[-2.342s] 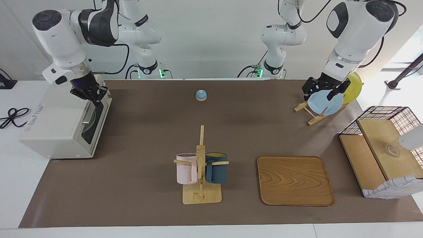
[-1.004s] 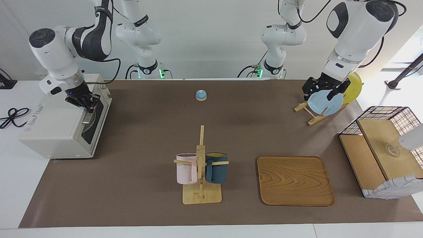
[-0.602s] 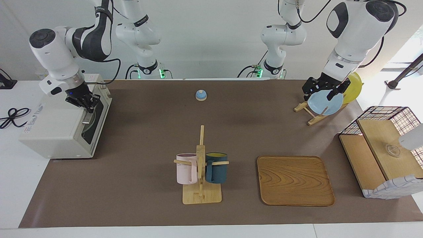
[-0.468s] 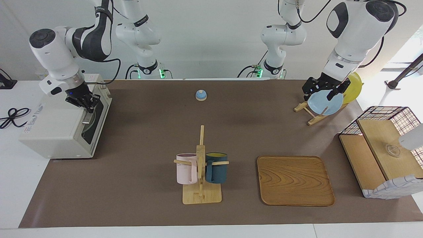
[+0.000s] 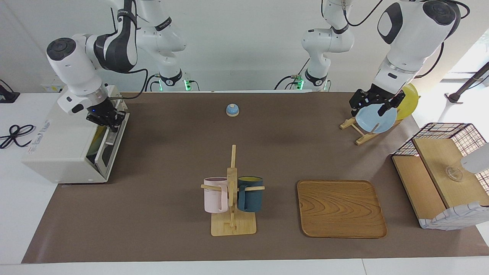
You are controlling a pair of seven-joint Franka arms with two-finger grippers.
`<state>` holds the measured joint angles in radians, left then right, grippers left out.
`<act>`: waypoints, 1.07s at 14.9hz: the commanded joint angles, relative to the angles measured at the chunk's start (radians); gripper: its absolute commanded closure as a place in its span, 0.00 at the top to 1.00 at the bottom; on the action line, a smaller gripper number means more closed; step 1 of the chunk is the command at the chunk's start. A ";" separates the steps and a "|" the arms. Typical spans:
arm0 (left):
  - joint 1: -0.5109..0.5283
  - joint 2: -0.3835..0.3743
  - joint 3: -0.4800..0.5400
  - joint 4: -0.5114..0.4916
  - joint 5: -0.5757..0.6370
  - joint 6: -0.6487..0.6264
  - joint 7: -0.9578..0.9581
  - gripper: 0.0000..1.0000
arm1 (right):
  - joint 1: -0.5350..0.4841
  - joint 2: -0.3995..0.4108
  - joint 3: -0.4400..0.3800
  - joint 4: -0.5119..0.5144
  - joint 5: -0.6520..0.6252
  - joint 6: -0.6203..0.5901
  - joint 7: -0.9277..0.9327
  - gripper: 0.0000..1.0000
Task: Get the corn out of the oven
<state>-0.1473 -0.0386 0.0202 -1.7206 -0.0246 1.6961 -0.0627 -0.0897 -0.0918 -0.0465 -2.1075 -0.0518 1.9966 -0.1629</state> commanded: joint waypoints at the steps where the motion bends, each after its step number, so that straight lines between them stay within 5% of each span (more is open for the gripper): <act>1: 0.012 -0.010 -0.008 -0.007 0.017 0.002 0.004 1.00 | -0.002 0.044 0.000 -0.049 0.007 0.112 0.006 0.00; 16: 0.012 -0.012 -0.008 -0.008 0.017 0.002 0.004 1.00 | 0.088 0.191 0.000 -0.166 0.007 0.395 0.040 0.00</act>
<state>-0.1473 -0.0386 0.0202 -1.7206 -0.0246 1.6961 -0.0627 0.0331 0.0631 -0.0227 -2.2451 -0.0034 2.2977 -0.1165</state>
